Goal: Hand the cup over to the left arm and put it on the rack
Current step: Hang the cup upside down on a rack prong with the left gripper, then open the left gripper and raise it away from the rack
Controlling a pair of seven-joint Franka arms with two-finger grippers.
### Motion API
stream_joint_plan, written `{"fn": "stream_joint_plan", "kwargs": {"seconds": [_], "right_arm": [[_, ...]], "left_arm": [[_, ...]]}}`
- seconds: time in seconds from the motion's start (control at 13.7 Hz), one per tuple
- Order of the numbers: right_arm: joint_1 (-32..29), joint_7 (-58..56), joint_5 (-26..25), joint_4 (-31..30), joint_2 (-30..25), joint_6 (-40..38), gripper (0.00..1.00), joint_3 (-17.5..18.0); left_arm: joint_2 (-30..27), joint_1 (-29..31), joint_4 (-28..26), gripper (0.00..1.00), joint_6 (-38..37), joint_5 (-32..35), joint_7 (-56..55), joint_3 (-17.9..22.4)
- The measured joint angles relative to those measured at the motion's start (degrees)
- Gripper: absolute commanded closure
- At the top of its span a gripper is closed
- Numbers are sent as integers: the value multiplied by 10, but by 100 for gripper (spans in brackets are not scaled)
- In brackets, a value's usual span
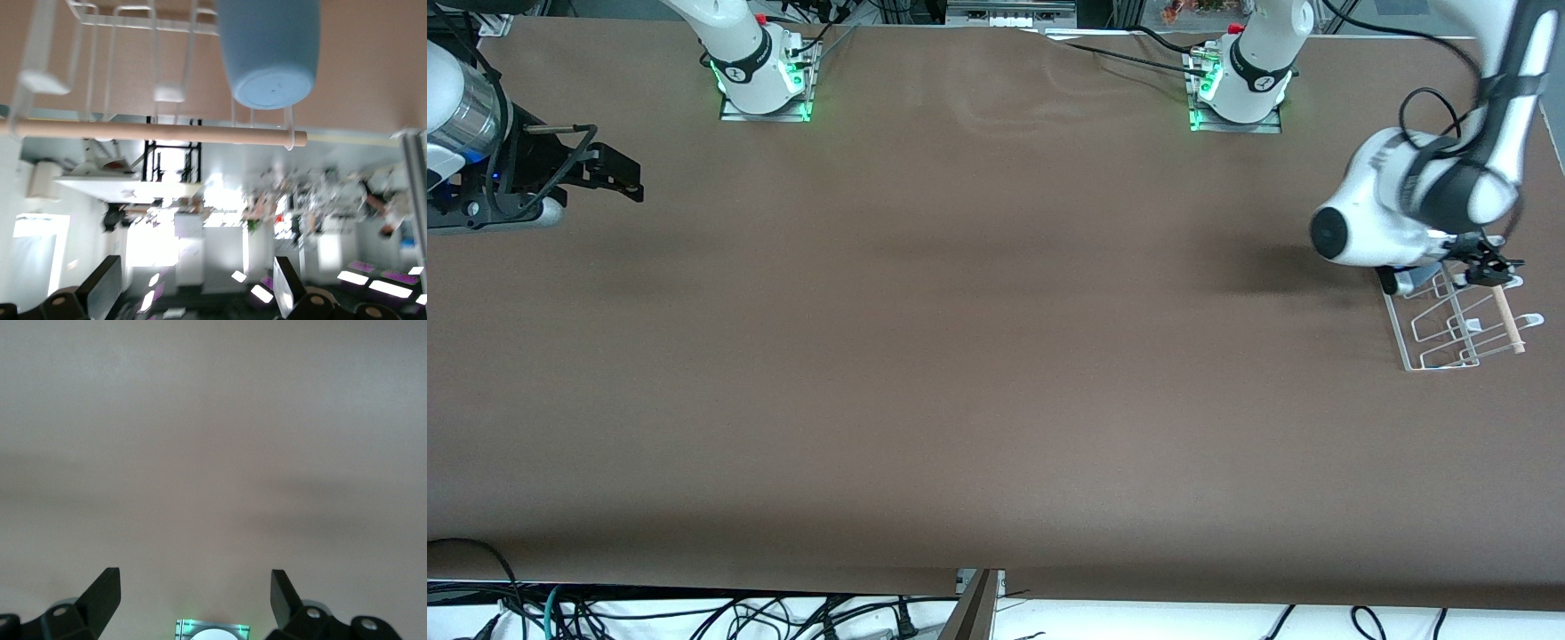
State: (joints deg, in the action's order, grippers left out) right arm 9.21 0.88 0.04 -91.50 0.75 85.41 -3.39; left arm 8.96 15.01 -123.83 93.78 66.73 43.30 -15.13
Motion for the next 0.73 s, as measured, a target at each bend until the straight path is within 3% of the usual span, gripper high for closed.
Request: {"fn": "stream_joint_plan", "kwargs": {"seconds": [0.29,0.51,0.73], "right_arm": [[0,0,-6,0,0,4,1,0],[-1,0,-13,0,3,8,1,-2],[-1,0,-18,0,4,16,1,-2]], "left_arm": [[-3,0,122,0,-17,-150,12,0],[-3,1,207,0,-18,-320,11,10],[-3,-4,279,0,-30,-397,-6,14]]}}
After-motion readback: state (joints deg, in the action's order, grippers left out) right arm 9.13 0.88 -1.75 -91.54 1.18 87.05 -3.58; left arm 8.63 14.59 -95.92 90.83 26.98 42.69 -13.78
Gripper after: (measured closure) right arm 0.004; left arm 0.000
